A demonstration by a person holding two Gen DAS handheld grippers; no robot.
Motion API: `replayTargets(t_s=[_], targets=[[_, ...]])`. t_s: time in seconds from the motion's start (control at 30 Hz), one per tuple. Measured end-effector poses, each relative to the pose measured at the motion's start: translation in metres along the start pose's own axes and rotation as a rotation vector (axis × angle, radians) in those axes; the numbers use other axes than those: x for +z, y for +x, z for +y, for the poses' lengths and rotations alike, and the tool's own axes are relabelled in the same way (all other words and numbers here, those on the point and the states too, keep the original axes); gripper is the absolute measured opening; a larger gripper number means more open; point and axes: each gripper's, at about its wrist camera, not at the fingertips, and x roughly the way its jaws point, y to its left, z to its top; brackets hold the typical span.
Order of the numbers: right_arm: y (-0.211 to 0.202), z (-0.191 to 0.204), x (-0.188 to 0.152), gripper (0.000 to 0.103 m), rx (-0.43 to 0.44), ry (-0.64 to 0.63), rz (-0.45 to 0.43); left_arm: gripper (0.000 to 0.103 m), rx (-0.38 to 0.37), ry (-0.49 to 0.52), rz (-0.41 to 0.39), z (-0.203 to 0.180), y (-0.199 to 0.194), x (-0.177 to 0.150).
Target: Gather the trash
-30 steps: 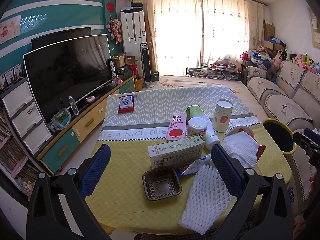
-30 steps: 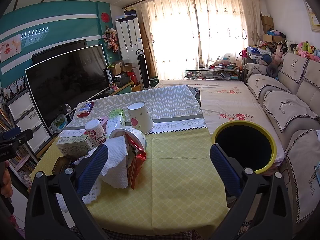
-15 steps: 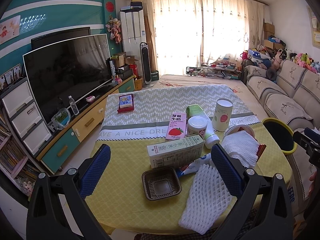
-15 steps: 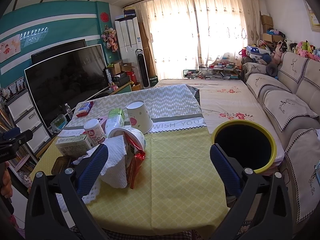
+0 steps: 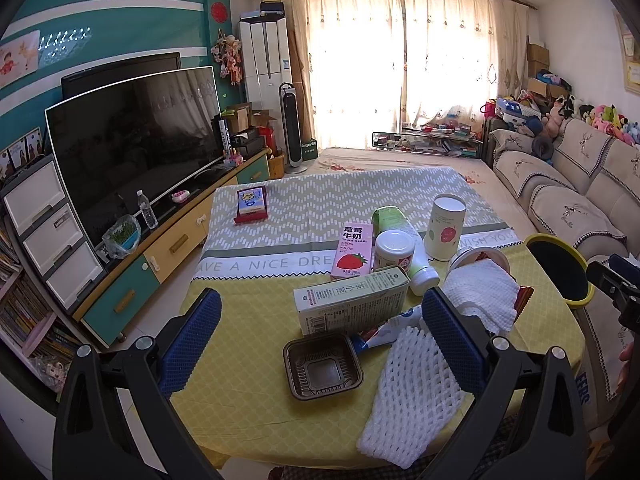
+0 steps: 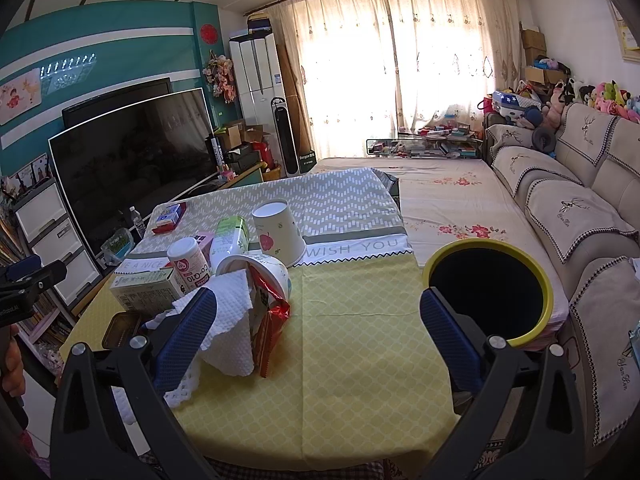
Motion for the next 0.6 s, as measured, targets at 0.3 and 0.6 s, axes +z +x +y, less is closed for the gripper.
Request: replayTargets(t_s=[0.3,0.6], targets=[[0.0003,-0.0002,0.0001,0.097,0.000,0.000,0.001,0.099,0.001,0.000,0.001,-0.0001,0.0001,0.0001],[-0.0002,-0.0007,-0.0003,0.097,0.000,0.000,0.002,0.099,0.002,0.001,0.002,-0.0008,0.0016,-0.0005]])
